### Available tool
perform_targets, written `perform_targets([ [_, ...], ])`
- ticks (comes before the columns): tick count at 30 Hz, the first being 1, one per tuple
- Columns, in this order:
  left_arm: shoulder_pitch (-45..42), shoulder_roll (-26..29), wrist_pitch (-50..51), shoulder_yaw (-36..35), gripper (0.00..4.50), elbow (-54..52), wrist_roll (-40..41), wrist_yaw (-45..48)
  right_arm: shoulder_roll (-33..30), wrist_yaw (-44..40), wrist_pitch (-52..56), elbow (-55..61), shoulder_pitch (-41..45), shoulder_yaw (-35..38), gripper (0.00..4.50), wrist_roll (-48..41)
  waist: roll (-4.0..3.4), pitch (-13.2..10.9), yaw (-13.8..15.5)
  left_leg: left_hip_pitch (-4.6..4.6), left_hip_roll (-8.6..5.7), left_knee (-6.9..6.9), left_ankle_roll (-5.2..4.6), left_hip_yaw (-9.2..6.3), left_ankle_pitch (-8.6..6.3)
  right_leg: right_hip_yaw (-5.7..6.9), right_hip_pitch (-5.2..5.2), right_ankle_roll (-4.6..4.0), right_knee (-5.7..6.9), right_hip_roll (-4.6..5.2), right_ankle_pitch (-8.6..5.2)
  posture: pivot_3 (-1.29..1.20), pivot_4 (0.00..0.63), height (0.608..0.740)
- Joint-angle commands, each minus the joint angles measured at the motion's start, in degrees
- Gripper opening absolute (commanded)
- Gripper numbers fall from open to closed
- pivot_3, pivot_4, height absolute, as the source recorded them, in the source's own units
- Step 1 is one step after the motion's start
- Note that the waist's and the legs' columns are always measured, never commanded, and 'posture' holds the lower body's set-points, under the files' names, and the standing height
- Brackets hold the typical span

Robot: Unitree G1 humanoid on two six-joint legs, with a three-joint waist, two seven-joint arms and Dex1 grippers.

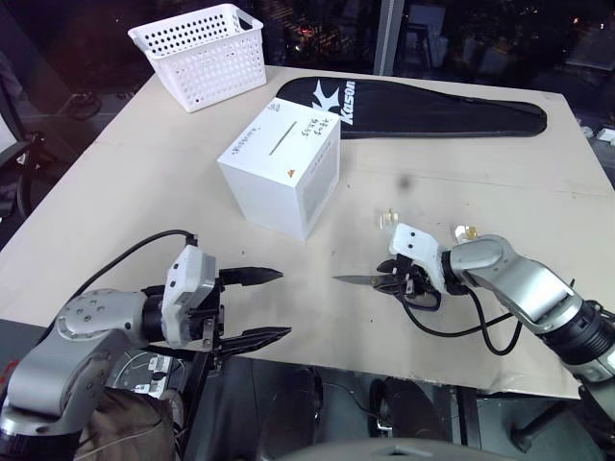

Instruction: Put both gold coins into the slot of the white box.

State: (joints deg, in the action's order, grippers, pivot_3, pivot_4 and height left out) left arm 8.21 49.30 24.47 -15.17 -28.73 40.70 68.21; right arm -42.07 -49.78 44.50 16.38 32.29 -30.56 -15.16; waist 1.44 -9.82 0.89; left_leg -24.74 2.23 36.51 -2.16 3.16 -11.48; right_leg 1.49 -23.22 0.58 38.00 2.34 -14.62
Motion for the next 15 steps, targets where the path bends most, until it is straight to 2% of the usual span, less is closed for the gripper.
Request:
perform_targets([
  [1, 0.0, -0.4, -1.3, -0.7, 4.5, -2.0, 0.3, -0.6, -1.6, -1.3, 1.1, -0.1, -2.8, 0.1, 0.55, 1.4, 0.05, 0.0, 0.0, 0.0, 0.0, 0.0, 0.0, 0.0, 0.0, 0.01, 0.0, 0.0, 0.0, 0.0, 0.0, 0.0, 0.15, 0.74],
  [3, -0.8, -0.8, -1.2, 0.1, 4.5, -2.4, 0.4, -1.2, -3.2, -2.0, 0.9, 3.5, -4.8, 2.7, 0.4, 0.3, 0.04, 0.0, 0.1, 0.0, 0.0, 0.01, 0.0, -0.03, 0.0, 0.0, 0.01, 0.02, 0.0, 0.03, 0.01, 0.0, 0.15, 0.74],
  [6, -2.3, -1.1, -0.4, 1.2, 4.5, -2.9, 0.8, -2.2, -5.6, -0.4, 5.3, 12.0, -10.5, 11.2, 0.27, -4.2, 0.05, 0.0, 0.4, -0.04, -0.04, 0.01, 0.0, -0.13, 0.0, 0.09, 0.04, 0.02, -0.01, 0.09, 0.01, 0.0, 0.15, 0.74],
  [10, -4.2, -1.6, 0.8, 2.6, 4.5, -3.0, 1.8, -3.3, -6.1, 7.0, 15.2, 22.2, -22.6, 27.9, 0.27, -6.7, 0.05, 0.0, 0.1, -0.11, -0.05, 0.0, 0.0, -0.15, 0.0, 0.1, 0.05, 0.04, 0.01, 0.11, 0.02, 0.0, 0.15, 0.74],
  [15, -6.7, -2.8, 0.9, 5.3, 4.5, -1.6, 1.1, -3.7, -5.8, 12.3, 21.1, 25.9, -35.5, 44.6, 0.27, -5.0, 0.0, 0.0, -0.1, -0.01, -0.02, 0.0, 0.01, -0.07, 0.0, 0.02, 0.06, 0.22, 0.04, 0.05, -0.08, 0.0, 0.15, 0.74],
])
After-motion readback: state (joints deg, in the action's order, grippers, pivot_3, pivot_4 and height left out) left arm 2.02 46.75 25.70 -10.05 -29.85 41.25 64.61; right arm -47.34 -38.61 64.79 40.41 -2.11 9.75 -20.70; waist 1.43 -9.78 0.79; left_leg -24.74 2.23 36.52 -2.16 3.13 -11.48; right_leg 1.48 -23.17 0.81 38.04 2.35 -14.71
